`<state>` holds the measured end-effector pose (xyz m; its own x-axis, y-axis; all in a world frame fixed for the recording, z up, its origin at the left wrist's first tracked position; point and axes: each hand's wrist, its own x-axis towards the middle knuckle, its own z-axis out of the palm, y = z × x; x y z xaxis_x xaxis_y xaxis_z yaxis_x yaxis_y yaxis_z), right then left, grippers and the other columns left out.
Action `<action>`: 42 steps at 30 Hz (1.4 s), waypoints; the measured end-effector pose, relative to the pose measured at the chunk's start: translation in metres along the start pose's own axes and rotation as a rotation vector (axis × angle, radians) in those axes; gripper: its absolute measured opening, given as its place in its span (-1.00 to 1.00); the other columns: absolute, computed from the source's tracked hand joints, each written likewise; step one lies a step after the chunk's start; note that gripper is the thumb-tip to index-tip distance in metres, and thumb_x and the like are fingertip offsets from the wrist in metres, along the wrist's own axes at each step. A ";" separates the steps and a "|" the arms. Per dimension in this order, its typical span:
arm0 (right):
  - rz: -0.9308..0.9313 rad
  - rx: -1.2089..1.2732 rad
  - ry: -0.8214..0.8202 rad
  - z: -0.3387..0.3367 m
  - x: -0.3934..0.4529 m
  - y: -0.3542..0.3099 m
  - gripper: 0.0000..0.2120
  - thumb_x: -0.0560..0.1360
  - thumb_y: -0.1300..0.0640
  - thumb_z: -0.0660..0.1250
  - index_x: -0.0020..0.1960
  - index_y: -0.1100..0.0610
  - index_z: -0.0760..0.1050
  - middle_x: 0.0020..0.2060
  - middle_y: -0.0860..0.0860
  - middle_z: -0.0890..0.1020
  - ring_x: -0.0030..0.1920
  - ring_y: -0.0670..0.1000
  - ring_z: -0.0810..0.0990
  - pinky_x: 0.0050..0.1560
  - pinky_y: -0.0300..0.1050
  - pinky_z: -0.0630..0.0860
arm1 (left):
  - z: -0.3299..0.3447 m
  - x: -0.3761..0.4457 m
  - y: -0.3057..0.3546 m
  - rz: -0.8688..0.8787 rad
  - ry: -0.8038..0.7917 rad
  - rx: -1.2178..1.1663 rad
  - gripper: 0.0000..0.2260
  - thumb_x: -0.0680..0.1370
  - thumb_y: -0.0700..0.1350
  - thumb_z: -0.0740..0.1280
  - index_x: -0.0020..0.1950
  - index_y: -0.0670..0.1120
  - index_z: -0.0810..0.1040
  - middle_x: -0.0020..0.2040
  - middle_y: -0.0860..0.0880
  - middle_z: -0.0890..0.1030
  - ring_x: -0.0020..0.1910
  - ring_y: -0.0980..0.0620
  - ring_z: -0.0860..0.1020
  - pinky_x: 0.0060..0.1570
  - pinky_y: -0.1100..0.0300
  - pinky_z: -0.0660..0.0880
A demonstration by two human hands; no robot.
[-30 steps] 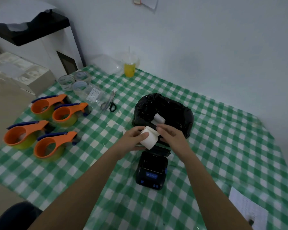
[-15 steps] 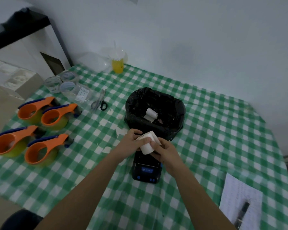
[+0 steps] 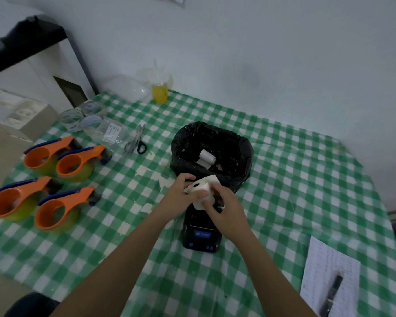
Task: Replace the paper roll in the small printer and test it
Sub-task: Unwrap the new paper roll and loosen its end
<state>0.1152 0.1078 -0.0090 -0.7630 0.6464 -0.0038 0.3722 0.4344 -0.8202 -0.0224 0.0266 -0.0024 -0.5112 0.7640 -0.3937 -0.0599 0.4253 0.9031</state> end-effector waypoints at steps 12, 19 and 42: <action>0.271 0.382 -0.131 0.002 0.003 0.001 -0.57 0.43 0.02 0.41 0.26 0.03 0.45 0.10 0.03 0.63 0.06 -0.05 0.64 0.08 -0.09 0.60 | -0.003 -0.004 0.008 0.065 -0.091 0.085 -0.48 0.42 -0.04 0.45 0.32 0.00 0.34 0.13 0.00 0.57 0.07 -0.01 0.57 0.09 0.06 0.56; 0.304 0.477 0.000 0.002 0.006 -0.007 -0.64 0.43 0.15 0.42 0.21 0.09 0.44 0.06 0.04 0.64 0.01 -0.05 0.64 -0.06 -0.20 0.61 | 0.002 -0.004 0.009 0.106 0.052 0.026 -0.46 0.39 0.05 0.46 0.30 -0.02 0.35 0.20 -0.02 0.47 0.10 -0.01 0.54 0.04 0.09 0.56; 0.086 -0.063 0.245 0.001 0.015 -0.024 -0.39 0.37 0.10 0.46 0.33 0.15 0.29 0.17 0.07 0.46 0.16 0.01 0.39 0.06 -0.16 0.38 | 0.023 -0.009 0.044 0.089 0.148 0.067 -0.62 0.41 0.01 0.45 0.16 -0.11 0.52 0.00 0.00 0.57 0.01 0.02 0.56 0.04 0.09 0.55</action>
<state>0.0944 0.1064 0.0102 -0.5793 0.8118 0.0730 0.4681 0.4046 -0.7856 -0.0007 0.0496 0.0369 -0.6330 0.7222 -0.2789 0.0456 0.3945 0.9178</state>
